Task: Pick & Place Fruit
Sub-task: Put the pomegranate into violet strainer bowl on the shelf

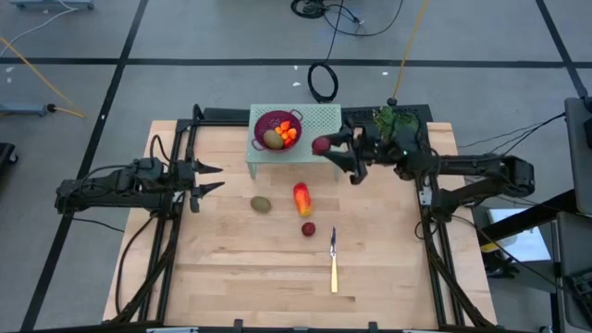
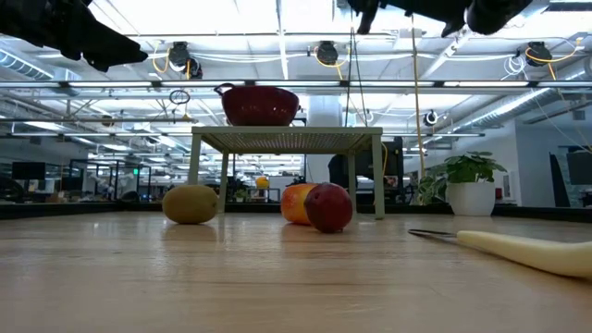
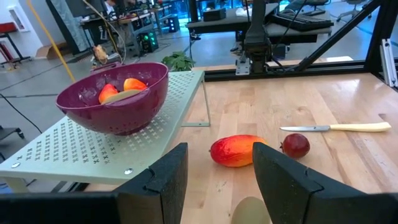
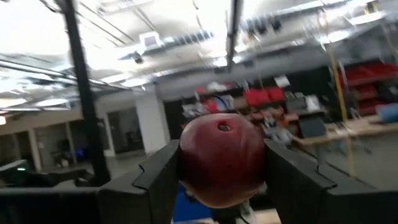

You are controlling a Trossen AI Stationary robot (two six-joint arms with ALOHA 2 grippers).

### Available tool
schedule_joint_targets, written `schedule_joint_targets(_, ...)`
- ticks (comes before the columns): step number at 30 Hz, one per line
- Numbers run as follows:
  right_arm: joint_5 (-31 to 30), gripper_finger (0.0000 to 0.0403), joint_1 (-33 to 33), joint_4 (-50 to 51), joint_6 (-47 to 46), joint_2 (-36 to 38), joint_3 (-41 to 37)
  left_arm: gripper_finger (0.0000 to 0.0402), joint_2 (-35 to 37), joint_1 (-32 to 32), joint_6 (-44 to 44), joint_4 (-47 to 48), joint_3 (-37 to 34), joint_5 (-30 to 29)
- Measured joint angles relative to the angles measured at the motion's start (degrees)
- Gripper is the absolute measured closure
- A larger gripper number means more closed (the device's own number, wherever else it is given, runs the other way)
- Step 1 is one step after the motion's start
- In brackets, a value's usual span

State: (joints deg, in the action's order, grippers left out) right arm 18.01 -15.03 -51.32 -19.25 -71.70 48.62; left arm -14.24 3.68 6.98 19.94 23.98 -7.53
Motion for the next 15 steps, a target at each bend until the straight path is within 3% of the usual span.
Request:
schedule_joint_targets(7,3.9,0.0202,-4.2,19.0,4.1,-1.5,10.4,0.0220,0.0,0.0,0.1,0.0,0.0,0.0)
schedule_joint_targets(15,9.4,0.0202,-9.0,23.4,6.5,-8.4,17.0,0.0220,0.0,0.0,0.3,0.0,0.0,0.0)
